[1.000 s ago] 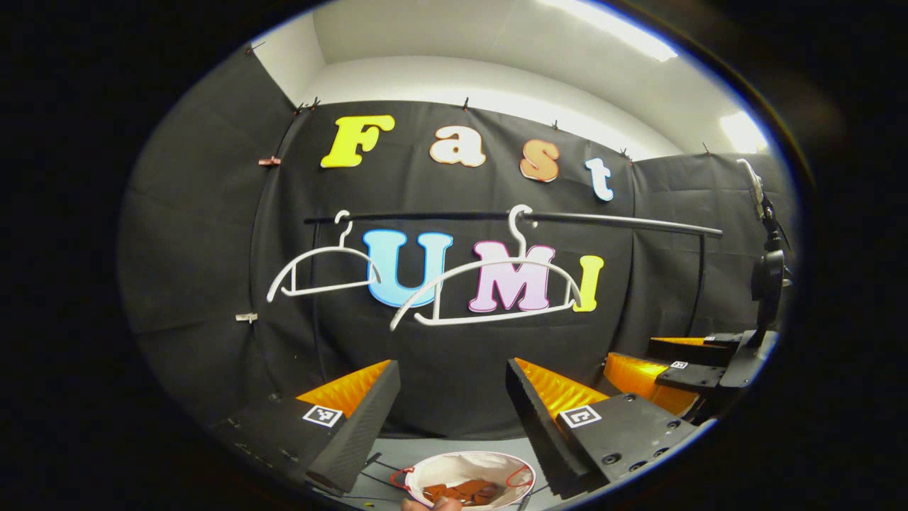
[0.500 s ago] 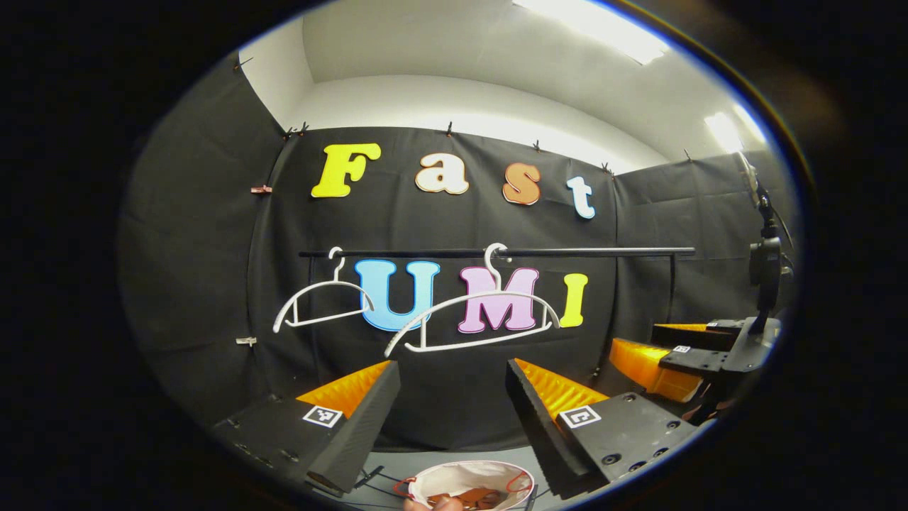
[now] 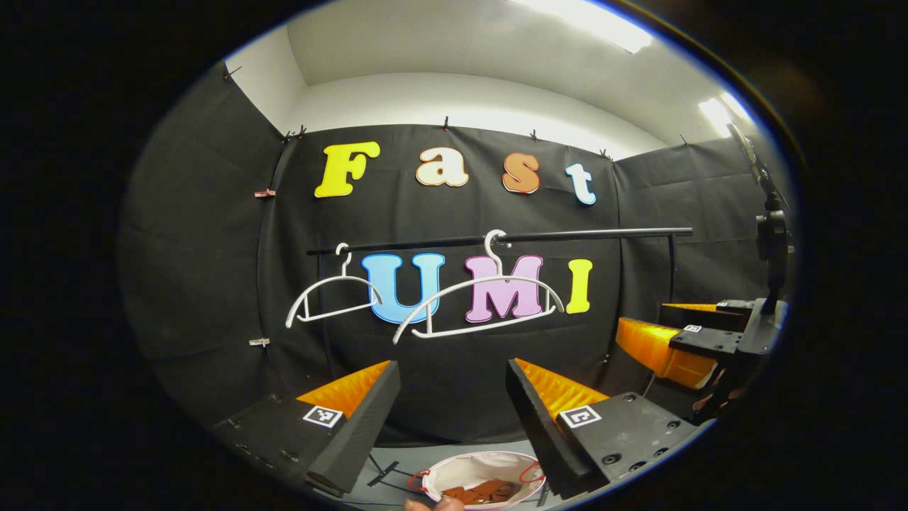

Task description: Grasp the clothes on the hanger with both hands and then place them into the laundry hamper below.

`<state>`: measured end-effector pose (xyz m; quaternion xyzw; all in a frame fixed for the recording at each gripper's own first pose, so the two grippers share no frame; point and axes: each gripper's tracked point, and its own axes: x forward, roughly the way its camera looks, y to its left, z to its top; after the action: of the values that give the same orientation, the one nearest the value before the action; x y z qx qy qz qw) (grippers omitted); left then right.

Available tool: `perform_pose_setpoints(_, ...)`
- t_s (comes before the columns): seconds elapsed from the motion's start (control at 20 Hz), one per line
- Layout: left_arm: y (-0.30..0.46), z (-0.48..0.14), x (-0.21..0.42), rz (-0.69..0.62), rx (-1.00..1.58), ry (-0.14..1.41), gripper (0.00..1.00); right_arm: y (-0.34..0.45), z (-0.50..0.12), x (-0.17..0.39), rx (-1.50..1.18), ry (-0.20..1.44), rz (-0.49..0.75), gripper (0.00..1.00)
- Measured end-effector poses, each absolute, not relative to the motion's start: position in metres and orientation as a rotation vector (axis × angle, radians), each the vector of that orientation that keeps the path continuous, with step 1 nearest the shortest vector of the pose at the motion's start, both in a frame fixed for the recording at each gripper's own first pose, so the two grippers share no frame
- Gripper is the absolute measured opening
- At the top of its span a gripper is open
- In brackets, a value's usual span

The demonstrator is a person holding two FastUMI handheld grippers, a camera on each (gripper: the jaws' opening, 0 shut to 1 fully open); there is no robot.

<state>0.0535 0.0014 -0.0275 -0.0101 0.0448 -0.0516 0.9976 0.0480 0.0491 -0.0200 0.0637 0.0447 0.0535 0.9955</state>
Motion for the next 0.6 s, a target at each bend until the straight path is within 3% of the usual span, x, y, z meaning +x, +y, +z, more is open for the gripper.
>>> perform_pose_setpoints(0.2,0.001,-0.024,0.051,-0.098,-0.026,0.085,0.92,0.052,-0.017,0.043,0.103,0.081,0.116,0.99)
perform_pose_setpoints(0.35,0.001,-0.027,0.049,-0.09,-0.011,0.091,0.99,0.05,-0.012,0.038,0.099,0.068,0.117,0.99)
perform_pose_setpoints(0.45,-0.001,-0.028,0.046,-0.089,-0.008,0.091,0.92,0.049,-0.011,0.034,0.097,0.065,0.116,0.99)
perform_pose_setpoints(0.55,-0.003,-0.03,0.044,-0.091,-0.005,0.093,0.95,0.051,-0.012,0.031,0.096,0.066,0.124,0.94)
perform_pose_setpoints(0.6,-0.004,-0.033,0.042,-0.091,-0.002,0.099,0.95,0.052,-0.013,0.029,0.094,0.067,0.125,0.99)
